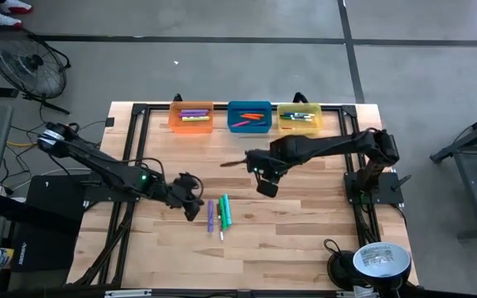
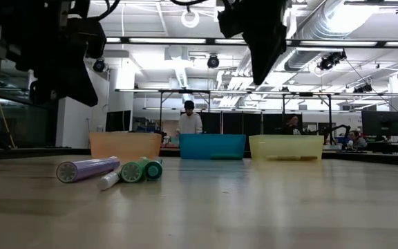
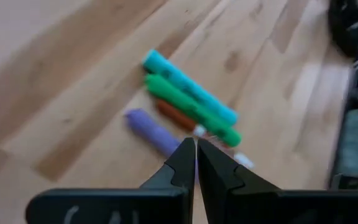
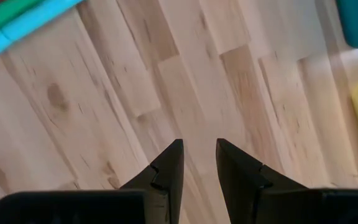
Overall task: Pick & Place Markers
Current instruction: Put the light violet highlighter into the orange bin
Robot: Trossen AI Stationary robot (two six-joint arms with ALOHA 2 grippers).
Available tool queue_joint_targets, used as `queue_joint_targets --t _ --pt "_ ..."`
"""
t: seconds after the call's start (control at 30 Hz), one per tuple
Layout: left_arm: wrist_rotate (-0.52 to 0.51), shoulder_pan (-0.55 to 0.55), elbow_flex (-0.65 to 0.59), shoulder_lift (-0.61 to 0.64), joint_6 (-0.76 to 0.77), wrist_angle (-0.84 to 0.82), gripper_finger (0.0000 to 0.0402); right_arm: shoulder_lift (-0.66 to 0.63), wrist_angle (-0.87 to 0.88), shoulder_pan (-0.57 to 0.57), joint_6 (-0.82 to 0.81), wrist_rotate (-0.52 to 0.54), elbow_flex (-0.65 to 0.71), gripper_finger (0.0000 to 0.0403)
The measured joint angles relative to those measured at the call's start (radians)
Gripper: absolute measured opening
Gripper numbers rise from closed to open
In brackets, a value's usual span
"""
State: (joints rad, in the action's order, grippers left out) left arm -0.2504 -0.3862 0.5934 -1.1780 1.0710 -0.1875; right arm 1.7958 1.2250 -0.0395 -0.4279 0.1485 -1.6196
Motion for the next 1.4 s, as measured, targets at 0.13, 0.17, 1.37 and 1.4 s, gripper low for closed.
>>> queue_joint_targets --t 0.13,0.17,1.37,1.4 --pt "0.012 0.000 0.001 -0.040 0.140 0.030 0.0017 0.000 0.043 -0.047 -0.007 0.049 0.000 0.0083" --pt "0.016 0.000 0.002 -0.044 0.191 0.030 0.0017 0.000 0.051 -0.058 -0.016 0.055 0.000 0.0083" --pt "0.033 -0.059 0.390 -0.337 0.599 -0.391 0.0017 -0.977 -0.971 -0.405 -0.143 0.218 1.105 0.0025" --pt "0.041 -0.059 0.389 -0.348 0.614 -0.404 0.0017 -1.006 -0.978 -0.405 -0.144 0.217 1.129 0.0021"
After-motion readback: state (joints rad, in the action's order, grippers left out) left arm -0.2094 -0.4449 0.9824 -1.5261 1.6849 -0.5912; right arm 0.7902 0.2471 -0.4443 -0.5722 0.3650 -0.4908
